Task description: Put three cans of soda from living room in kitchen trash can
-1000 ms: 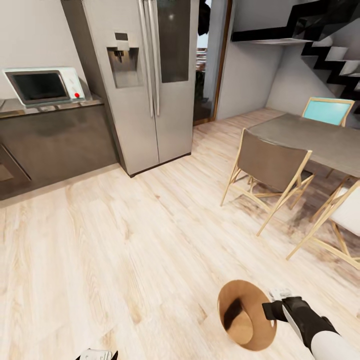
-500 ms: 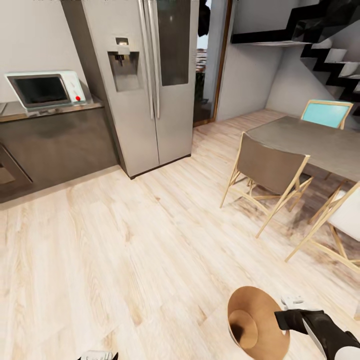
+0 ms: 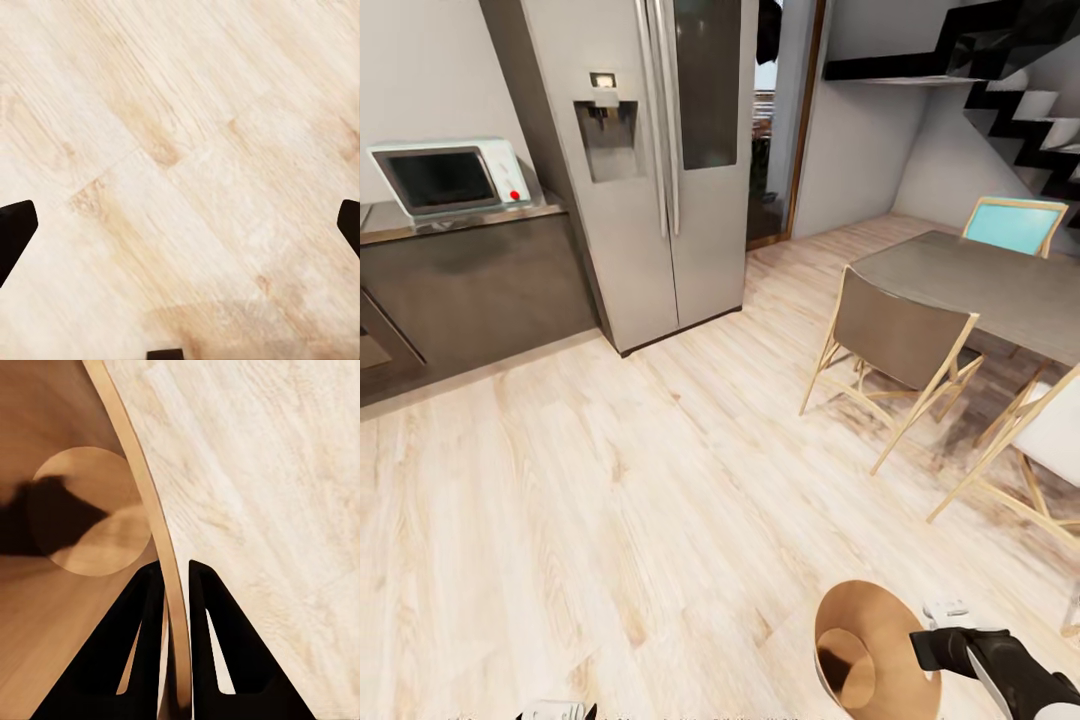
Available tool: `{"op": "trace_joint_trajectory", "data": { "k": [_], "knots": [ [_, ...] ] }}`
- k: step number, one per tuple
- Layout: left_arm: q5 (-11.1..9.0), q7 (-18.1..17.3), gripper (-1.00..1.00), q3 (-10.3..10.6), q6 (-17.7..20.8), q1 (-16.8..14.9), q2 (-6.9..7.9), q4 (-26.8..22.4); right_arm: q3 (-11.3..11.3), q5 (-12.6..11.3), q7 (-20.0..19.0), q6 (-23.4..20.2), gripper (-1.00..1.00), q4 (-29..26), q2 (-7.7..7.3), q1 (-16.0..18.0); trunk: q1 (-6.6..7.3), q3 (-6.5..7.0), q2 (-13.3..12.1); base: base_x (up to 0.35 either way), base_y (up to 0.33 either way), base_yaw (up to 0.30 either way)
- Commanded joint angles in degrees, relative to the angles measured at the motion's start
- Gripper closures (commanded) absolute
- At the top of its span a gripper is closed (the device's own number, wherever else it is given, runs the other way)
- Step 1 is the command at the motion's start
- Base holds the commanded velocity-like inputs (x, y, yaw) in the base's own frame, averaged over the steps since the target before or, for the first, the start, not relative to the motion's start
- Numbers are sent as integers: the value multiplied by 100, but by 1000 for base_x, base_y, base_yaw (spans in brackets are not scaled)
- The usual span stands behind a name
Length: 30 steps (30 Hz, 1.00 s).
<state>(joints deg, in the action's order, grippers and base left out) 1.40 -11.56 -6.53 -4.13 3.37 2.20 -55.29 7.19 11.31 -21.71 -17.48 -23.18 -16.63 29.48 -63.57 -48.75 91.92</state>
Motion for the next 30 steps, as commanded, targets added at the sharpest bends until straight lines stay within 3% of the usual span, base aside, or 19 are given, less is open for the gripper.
{"op": "trace_joint_trajectory", "data": {
  "k": [1,21,30],
  "knots": [
    [-2,1,-100,1,0,-1,0,0,8,-47,-29,-8,100,-2,1,-7,23,10,-41,0,0,0],
    [-9,3,-100,-1,0,-1,0,0,2,-50,-35,8,100,7,23,-239,462,334,-844,0,0,0],
    [-9,3,-100,0,0,1,0,0,4,-50,-35,16,100,7,30,-315,660,546,-1204,0,0,-66]
  ]
}}
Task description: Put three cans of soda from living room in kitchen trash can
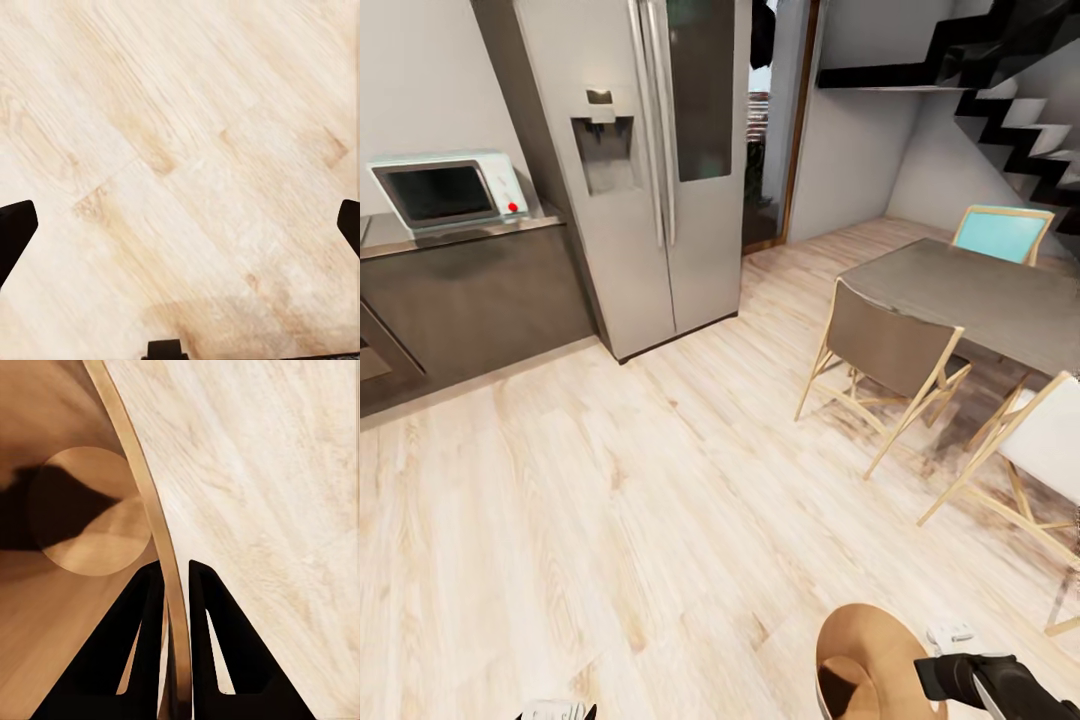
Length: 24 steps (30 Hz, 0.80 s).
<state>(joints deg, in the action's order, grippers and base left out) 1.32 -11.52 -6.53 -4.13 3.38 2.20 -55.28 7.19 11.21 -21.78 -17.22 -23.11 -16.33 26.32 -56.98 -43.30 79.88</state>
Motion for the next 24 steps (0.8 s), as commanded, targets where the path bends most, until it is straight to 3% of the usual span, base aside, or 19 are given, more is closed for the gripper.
{"op": "trace_joint_trajectory", "data": {
  "k": [1,14,16,18,20,22,24],
  "knots": [
    [0,0,-100,-1,0,-1,0,0,3,-39,-28,-10,100,0,0,-4,23,27,-42,0,0,-77],
    [-5,-2,-100,2,-15,1,0,0,12,-39,-23,-9,100,-9,-15,-38,308,365,-563,0,0,-74],
    [-30,-5,-100,2,-57,3,0,0,90,-39,6,-9,100,-15,-6,-44,308,370,-563,0,0,-24],
    [-29,-7,-100,2,-72,4,0,0,364,-39,3,-9,100,-21,5,-46,308,373,-563,0,0,-13],
    [-25,-2,-100,2,-82,5,0,0,916,-35,-14,-7,100,-15,24,-53,308,374,-563,0,0,-64],
    [-21,-1,-100,2,-85,5,0,0,1170,-33,-21,-7,100,-12,51,-55,308,375,-563,0,0,-150],
    [-20,0,-100,2,-86,5,0,0,1265,-32,-24,-8,100,-14,89,-56,308,375,-563,0,0,-195]
  ]
}}
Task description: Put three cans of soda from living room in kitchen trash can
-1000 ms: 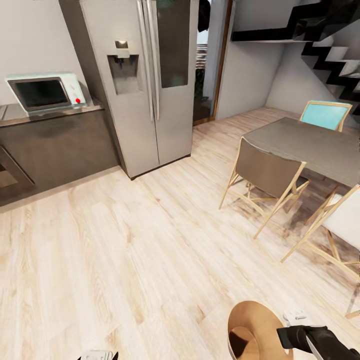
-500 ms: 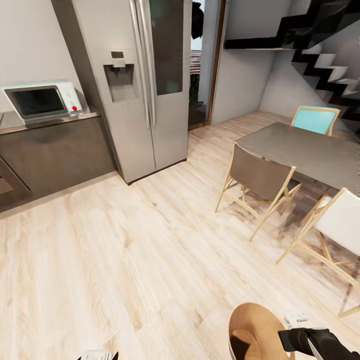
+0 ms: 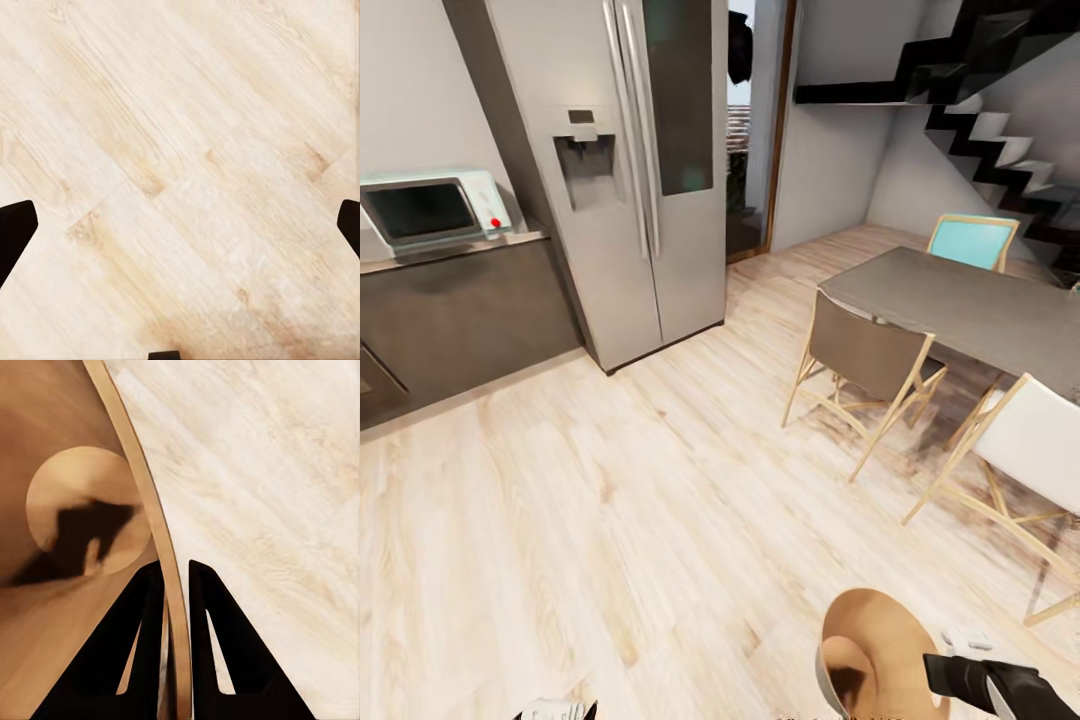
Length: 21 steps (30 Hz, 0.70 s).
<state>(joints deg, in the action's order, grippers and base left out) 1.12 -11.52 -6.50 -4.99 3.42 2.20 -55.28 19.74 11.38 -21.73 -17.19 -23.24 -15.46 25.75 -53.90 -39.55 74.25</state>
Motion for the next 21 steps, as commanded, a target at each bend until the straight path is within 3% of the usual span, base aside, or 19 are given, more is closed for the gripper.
{"op": "trace_joint_trajectory", "data": {
  "k": [1,3,6,10,21],
  "knots": [
    [-1,0,-100,-2,-1,0,0,0,44,-49,-29,-11,100,-2,25,2,0,0,0,0,0,-212],
    [5,24,-100,-16,6,0,0,0,164,-48,-32,150,100,13,165,1,0,1,0,0,0,-234],
    [9,38,-100,-22,10,0,-2,0,204,-45,-33,477,100,142,241,1,0,1,0,0,0,-246],
    [16,47,-100,-25,22,0,-1,3,226,-44,-33,859,100,423,253,1,0,1,0,0,-21,-250],
    [28,50,-100,-26,48,-1,0,9,239,-48,-33,983,100,560,237,1,0,1,0,0,-118,-252]
  ]
}}
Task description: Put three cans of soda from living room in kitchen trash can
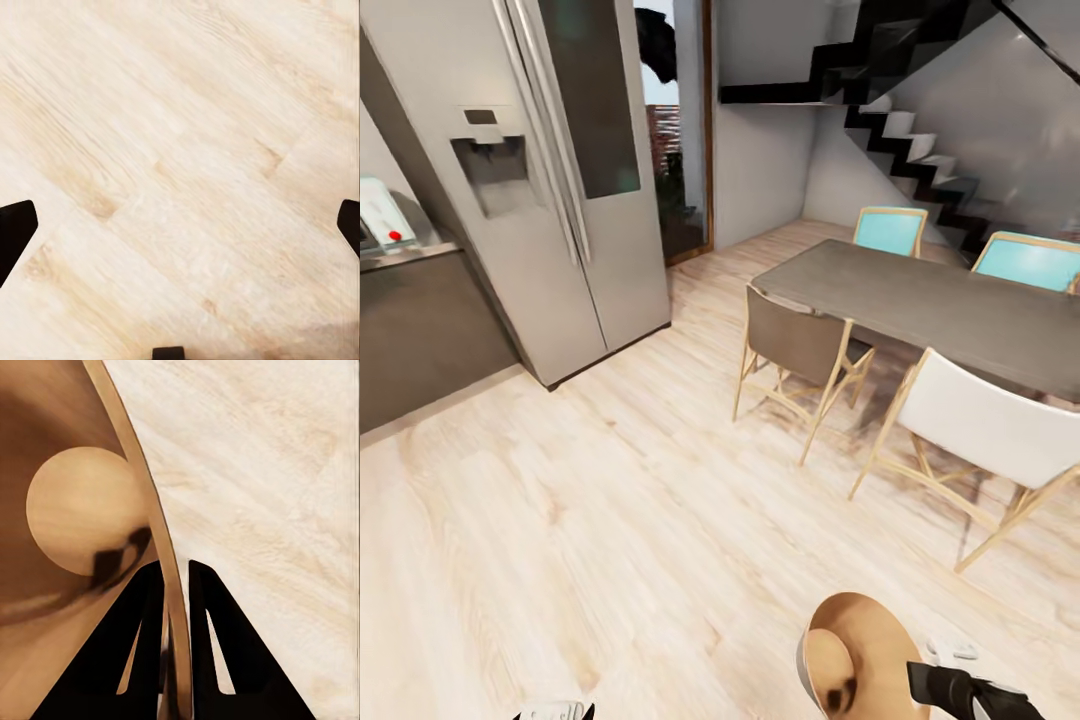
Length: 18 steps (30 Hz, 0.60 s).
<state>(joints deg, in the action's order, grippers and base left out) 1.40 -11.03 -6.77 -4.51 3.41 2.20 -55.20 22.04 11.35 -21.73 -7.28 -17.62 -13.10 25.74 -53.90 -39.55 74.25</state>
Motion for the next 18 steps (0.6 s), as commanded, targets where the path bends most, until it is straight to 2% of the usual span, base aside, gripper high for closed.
{"op": "trace_joint_trajectory", "data": {
  "k": [1,7,18],
  "knots": [
    [0,2,-100,0,1,1,0,0,10,-45,-33,-5,100,5,-4,2,0,0,0,0,-132,-253],
    [0,0,-100,0,2,-1,0,0,10,-45,-33,-2,100,11,-6,2,0,0,0,0,-123,-235],
    [-8,-5,-100,0,11,-1,0,0,1,-37,-33,110,100,13,39,-85,0,0,0,0,-61,-51]
  ]
}}
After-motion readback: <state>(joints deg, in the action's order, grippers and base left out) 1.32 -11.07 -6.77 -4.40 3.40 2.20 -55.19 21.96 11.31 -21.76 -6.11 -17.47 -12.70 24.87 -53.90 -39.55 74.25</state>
